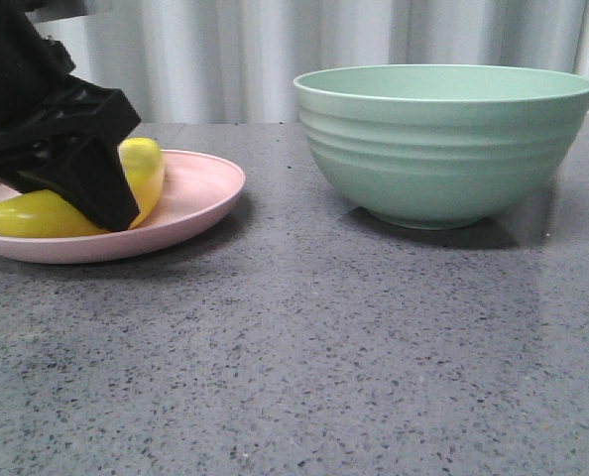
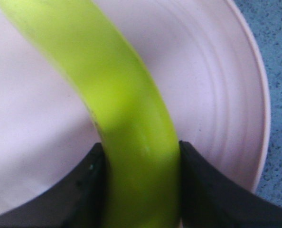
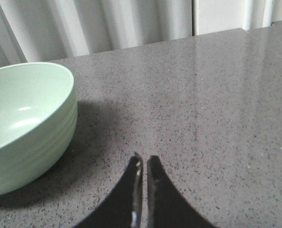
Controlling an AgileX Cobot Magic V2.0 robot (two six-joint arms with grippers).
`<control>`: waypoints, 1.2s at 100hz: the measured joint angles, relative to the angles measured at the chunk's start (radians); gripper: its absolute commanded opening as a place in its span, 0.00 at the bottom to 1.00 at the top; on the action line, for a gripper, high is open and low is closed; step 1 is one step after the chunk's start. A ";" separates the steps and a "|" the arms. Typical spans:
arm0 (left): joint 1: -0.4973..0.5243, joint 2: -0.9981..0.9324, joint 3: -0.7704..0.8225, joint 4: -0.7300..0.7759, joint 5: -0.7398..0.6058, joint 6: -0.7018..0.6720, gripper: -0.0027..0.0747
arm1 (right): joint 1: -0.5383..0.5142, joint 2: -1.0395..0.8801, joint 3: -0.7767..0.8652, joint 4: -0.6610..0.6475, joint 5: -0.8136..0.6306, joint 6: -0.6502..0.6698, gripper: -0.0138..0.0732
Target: Transfer banana from pink plate to green bowl
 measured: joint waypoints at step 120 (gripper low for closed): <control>-0.365 -0.187 -0.154 0.002 0.069 0.056 0.01 | 0.584 0.904 -0.934 0.271 0.371 -0.031 0.68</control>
